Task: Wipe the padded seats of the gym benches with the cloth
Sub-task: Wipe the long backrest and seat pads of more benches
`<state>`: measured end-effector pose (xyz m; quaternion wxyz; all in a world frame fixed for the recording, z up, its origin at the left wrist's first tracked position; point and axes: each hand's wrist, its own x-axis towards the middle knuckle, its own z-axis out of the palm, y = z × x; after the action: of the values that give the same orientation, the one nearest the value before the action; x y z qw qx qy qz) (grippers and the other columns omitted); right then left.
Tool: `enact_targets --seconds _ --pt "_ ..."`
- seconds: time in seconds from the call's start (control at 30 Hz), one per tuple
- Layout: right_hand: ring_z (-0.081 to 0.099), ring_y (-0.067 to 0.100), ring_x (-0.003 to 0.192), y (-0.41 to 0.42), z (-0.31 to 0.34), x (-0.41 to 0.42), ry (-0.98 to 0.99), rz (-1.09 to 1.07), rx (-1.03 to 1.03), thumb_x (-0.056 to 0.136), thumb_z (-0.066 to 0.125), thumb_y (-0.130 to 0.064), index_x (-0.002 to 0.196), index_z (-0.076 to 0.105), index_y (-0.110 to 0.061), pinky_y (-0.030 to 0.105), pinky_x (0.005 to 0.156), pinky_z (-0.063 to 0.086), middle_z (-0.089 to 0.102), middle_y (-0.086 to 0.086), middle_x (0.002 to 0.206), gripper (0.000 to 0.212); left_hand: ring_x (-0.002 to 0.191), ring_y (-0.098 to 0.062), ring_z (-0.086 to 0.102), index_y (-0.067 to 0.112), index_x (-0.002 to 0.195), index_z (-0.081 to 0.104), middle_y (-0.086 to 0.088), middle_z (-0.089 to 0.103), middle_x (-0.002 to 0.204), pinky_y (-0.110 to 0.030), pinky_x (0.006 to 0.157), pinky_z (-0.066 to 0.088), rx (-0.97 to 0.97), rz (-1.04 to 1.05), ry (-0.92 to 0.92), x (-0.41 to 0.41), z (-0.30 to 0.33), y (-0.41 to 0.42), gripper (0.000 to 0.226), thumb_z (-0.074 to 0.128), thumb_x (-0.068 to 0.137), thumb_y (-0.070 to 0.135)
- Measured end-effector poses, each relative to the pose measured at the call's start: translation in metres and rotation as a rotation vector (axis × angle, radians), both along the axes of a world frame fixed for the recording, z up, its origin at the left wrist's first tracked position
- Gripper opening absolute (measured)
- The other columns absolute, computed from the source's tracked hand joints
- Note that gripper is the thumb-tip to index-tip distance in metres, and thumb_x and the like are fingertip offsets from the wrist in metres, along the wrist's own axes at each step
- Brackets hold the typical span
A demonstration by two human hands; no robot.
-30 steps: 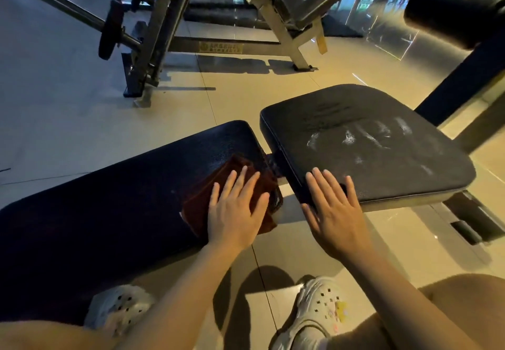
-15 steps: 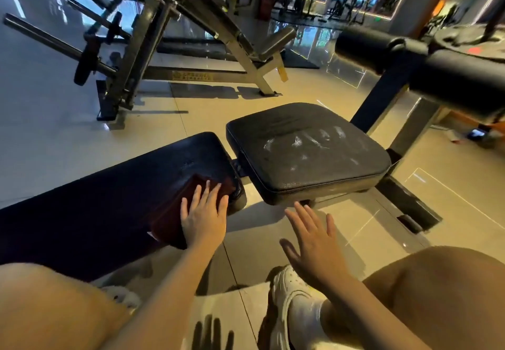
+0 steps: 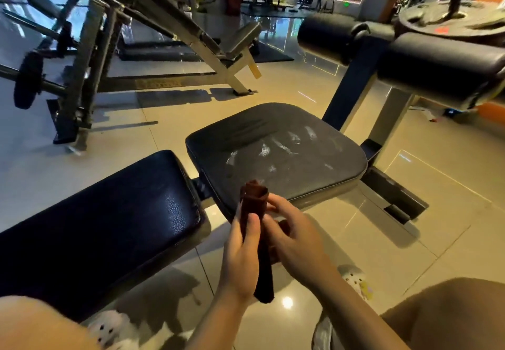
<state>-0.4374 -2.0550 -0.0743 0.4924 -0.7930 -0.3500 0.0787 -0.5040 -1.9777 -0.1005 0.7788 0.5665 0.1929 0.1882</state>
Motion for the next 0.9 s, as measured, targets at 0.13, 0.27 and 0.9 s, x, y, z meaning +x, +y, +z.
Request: enact_targets --seconds 0.13,0.27,0.9 --pt "0.065 0.006 0.097 -0.003 0.016 0.013 0.165 0.097 0.139 0.092 0.052 -0.044 0.110 0.059 -0.041 0.027 0.077 0.057 0.066 -0.019 0.101 0.019 0.113 -0.007 0.062 0.038 0.132 0.047 0.009 0.065 0.119 -0.028 0.089 0.052 0.068 0.024 -0.053 0.010 0.000 0.005 0.058 0.046 0.080 0.064" --pt "0.065 0.002 0.093 0.014 0.025 0.008 0.233 0.150 0.141 0.095 0.060 -0.030 0.107 0.059 -0.034 0.020 0.078 0.055 0.067 -0.017 0.097 0.013 0.118 -0.003 0.057 0.031 0.145 0.036 0.005 0.058 0.130 -0.019 0.086 0.051 0.119 0.074 -0.121 0.006 0.002 0.016 0.071 0.041 0.080 0.059" --pt "0.055 0.018 0.060 -0.031 -0.068 0.042 0.825 -0.376 -0.010 0.086 0.072 -0.016 0.097 0.061 -0.001 0.027 0.057 0.044 0.059 0.009 0.071 0.022 0.148 -0.004 -0.006 0.039 0.153 0.005 0.019 0.001 0.161 -0.038 0.119 -0.007 1.533 -0.176 0.538 0.090 -0.034 0.075 0.061 0.008 0.097 0.063"
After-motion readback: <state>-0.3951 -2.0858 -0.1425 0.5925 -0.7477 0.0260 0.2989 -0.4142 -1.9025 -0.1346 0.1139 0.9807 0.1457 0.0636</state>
